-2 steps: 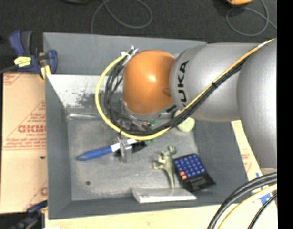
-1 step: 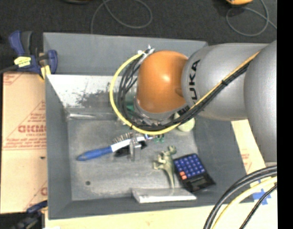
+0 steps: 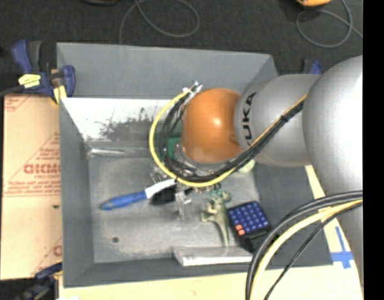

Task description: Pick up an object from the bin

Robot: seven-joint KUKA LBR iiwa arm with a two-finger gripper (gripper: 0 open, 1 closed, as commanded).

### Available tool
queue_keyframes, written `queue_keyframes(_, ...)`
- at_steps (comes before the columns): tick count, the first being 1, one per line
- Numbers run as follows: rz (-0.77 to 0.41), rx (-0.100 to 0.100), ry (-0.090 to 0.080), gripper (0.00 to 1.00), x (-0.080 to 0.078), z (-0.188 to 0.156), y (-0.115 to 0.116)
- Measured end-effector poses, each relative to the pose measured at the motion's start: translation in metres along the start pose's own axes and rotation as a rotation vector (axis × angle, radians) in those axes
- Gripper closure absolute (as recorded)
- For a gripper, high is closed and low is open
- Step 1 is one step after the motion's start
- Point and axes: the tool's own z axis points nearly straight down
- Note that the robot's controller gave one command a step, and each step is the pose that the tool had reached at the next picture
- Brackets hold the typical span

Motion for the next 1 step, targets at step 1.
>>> queue_keyframes(1, 0.114, -0.002, 0.000, 1.00, -0.0102, 0.0101, -0.0005)
